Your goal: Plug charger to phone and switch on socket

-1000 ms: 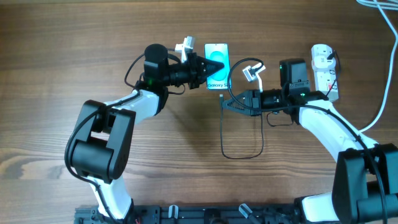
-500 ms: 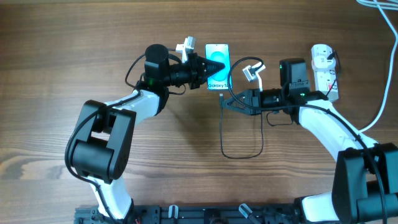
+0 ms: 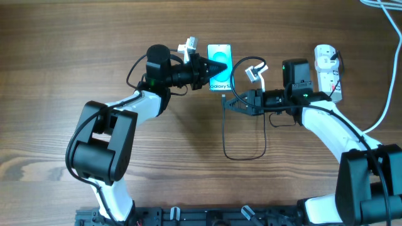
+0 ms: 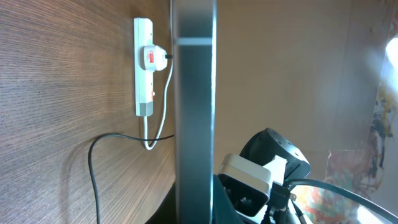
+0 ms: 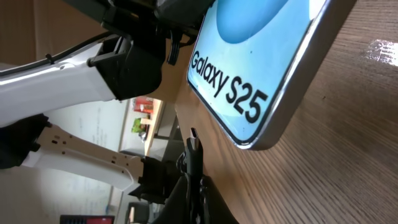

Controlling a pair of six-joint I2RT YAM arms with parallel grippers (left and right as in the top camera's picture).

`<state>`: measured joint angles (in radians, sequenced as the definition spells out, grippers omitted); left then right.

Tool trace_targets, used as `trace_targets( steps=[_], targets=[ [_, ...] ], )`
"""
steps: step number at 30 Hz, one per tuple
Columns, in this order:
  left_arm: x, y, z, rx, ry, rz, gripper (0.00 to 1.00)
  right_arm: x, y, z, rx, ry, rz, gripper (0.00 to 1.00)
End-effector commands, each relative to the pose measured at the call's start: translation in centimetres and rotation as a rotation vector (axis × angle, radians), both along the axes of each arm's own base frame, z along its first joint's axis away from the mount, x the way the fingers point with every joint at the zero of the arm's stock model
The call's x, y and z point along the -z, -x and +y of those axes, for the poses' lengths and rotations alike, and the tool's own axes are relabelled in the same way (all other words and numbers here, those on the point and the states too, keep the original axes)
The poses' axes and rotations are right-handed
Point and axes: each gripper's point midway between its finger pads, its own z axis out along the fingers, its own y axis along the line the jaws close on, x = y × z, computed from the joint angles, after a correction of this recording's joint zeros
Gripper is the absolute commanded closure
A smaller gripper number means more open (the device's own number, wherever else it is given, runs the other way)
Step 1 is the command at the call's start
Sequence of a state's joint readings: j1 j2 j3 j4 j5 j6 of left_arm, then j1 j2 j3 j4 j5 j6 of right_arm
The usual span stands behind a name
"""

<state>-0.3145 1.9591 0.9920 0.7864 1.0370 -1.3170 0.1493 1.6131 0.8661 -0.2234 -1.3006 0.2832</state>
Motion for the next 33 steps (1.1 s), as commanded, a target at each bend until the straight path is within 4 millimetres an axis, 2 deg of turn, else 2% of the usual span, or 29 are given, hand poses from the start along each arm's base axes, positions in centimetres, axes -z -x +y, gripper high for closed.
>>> trace_targets(
  steps=[1, 33],
  targets=[
    [-0.81, -0.24, -0.3, 0.015, 0.005, -0.054, 0.96, 0.88, 0.08, -0.13, 0.012, 0.007, 0.058, 0.96],
    [-0.83, 0.26, -0.83, 0.035, 0.007, -0.054, 0.96, 1.6, -0.31, 0.2, 0.038, 0.053, 0.07, 0.96]
  ],
)
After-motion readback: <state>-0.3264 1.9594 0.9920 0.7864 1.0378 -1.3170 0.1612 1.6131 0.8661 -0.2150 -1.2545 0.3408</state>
